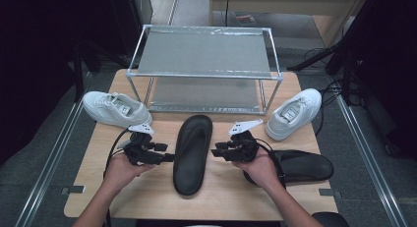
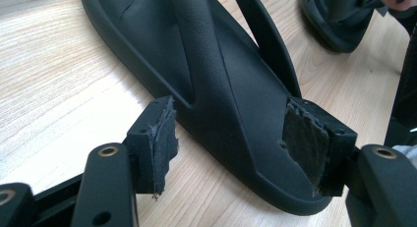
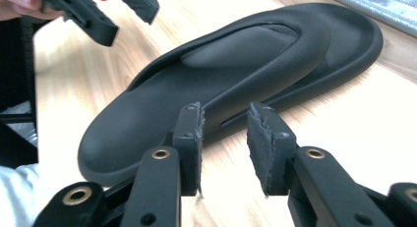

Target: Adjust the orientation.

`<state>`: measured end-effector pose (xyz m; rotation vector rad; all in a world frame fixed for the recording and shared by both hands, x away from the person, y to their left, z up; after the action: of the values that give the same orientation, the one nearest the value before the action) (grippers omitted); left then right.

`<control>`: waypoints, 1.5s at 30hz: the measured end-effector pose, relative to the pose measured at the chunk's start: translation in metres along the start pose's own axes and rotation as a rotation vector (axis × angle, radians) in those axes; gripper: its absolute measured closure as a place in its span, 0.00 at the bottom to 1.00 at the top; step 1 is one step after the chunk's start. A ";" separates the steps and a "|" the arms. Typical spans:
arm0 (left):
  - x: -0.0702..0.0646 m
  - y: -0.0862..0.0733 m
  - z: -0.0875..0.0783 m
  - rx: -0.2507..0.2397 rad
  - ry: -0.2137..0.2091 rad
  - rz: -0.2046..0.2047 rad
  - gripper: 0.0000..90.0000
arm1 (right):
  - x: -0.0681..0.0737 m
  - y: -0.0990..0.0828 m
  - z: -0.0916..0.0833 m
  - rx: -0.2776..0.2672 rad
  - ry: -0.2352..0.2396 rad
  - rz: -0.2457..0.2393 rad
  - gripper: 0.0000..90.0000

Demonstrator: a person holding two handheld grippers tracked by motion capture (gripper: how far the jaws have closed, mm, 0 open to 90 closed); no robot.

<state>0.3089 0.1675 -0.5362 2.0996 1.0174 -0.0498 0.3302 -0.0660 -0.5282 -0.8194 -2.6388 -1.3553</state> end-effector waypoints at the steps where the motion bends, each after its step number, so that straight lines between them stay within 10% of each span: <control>1: 0.000 0.000 0.000 0.001 0.002 0.005 0.41 | 0.001 -0.001 -0.002 -0.001 0.006 0.005 0.74; 45: -0.018 0.032 0.018 0.019 -0.041 0.123 0.41 | -0.029 -0.071 -0.134 -0.054 -0.184 0.032 0.62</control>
<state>0.3234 0.1321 -0.5222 2.1654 0.8649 -0.0415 0.2968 -0.2157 -0.5074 -1.0360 -2.7197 -1.4125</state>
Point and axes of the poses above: each handheld gripper's, and its own axes: z roughly forward along the jaws, y roughly out of its top, x roughly to its left, the point moved 7 cm from there along z, roughly forward along the jaws, and after that the axes turned 2 degrees about y, right-handed, at the moved point
